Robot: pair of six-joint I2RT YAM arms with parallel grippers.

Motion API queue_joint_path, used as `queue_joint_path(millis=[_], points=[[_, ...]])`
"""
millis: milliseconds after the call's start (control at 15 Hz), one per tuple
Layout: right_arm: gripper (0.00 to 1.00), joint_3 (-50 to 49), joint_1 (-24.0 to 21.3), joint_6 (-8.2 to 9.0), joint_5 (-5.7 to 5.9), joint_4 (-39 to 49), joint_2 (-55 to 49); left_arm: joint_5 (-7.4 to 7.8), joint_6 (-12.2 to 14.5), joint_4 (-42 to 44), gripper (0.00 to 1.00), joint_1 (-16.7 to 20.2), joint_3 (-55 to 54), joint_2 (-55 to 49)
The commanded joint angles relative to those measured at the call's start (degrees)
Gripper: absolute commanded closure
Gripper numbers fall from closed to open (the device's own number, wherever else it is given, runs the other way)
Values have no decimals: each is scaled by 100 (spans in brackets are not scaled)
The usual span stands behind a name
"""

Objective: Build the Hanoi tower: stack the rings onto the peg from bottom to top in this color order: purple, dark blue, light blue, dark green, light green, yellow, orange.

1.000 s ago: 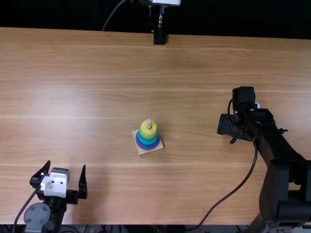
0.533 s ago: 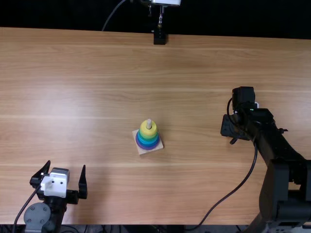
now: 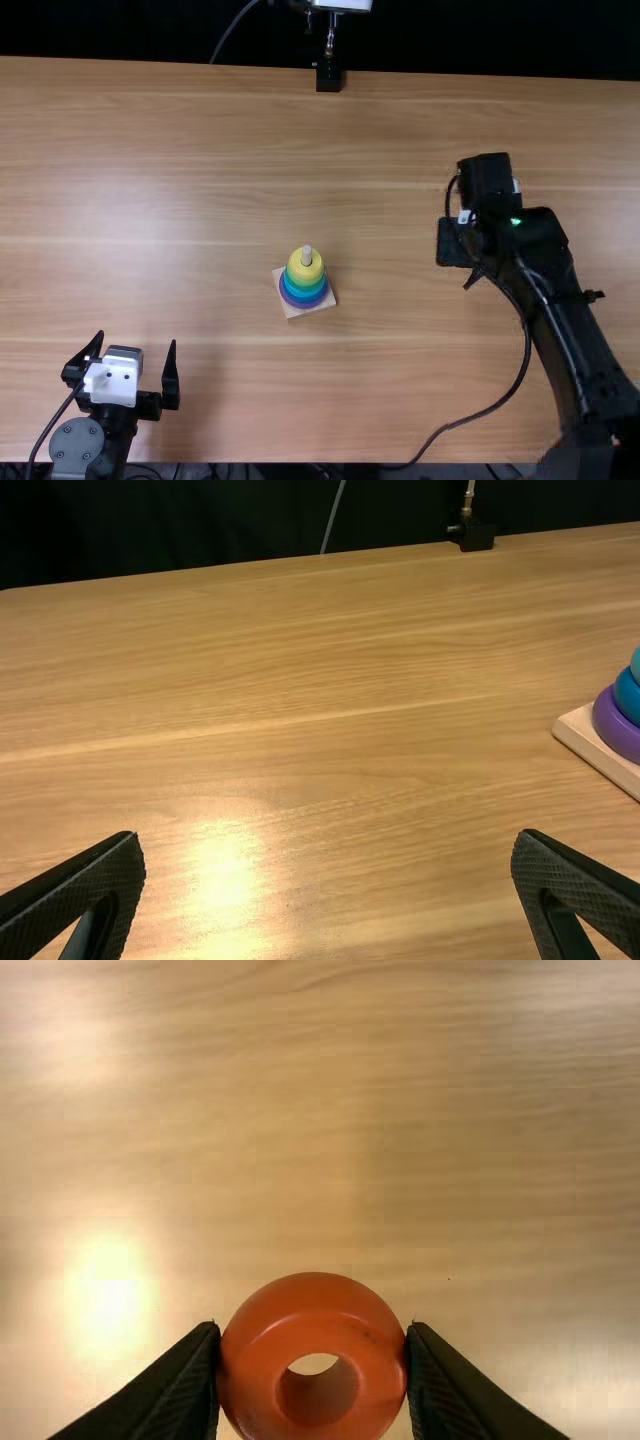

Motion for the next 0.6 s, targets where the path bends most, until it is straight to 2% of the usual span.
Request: queue_joint_path(millis=[0, 67, 200, 533], points=[[100, 566, 332, -25, -286, -540, -110, 51, 98, -440, 0, 72, -604, -67], [100, 944, 561, -15, -328, -1004, -119, 51, 98, -440, 0, 72, -604, -67], [100, 1612, 1044, -15, -339, -1595, -110, 51, 98, -440, 0, 72, -604, -67], [100, 2921, 2327, 49, -339, -1964, -57, 51, 98, -440, 0, 72, -604, -67]])
